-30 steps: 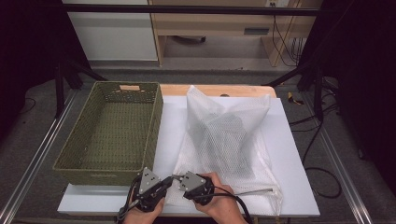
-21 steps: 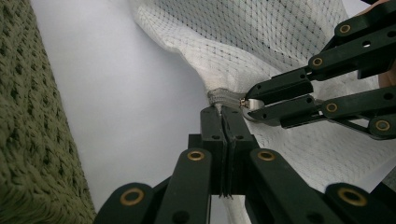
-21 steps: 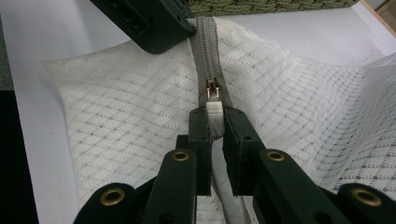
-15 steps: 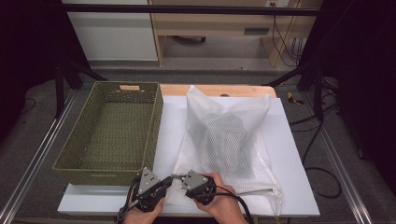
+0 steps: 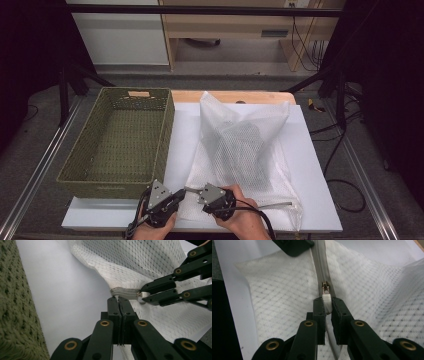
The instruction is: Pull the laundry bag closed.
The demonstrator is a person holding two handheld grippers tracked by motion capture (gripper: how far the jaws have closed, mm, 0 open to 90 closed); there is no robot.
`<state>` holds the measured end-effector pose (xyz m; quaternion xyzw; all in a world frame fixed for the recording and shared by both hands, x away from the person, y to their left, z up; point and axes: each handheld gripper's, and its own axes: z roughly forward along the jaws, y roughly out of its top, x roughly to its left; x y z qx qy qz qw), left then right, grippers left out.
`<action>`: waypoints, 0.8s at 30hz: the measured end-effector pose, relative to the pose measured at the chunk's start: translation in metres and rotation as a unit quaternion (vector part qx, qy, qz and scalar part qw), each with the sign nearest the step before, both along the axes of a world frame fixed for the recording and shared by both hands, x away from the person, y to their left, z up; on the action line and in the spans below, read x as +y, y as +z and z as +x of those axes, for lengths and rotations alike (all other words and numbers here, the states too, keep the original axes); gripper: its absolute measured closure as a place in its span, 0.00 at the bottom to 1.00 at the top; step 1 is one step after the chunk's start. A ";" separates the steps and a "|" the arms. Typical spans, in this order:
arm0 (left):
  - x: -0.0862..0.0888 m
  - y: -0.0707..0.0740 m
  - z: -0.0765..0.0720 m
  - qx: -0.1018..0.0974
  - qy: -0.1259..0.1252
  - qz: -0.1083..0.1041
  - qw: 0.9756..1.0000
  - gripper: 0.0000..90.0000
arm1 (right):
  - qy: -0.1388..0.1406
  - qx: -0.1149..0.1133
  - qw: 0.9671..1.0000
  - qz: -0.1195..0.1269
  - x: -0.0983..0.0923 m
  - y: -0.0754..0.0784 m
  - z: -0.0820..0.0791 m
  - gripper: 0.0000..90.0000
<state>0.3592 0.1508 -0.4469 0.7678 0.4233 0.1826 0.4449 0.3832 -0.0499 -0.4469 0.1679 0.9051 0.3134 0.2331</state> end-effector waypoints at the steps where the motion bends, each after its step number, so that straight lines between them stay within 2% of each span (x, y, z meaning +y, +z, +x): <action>1: 0.001 0.000 0.000 0.001 -0.001 0.002 1.000 0.99 | 0.000 0.002 1.000 0.001 -0.002 0.000 0.000 0.91; 11: 0.001 -0.001 0.001 0.001 0.001 -0.001 1.000 0.99 | -0.006 0.015 1.000 -0.001 -0.024 0.004 0.001 0.91; 24: 0.003 -0.004 0.002 0.006 0.006 0.001 1.000 0.99 | -0.015 0.029 0.999 -0.028 -0.048 0.004 -0.002 0.91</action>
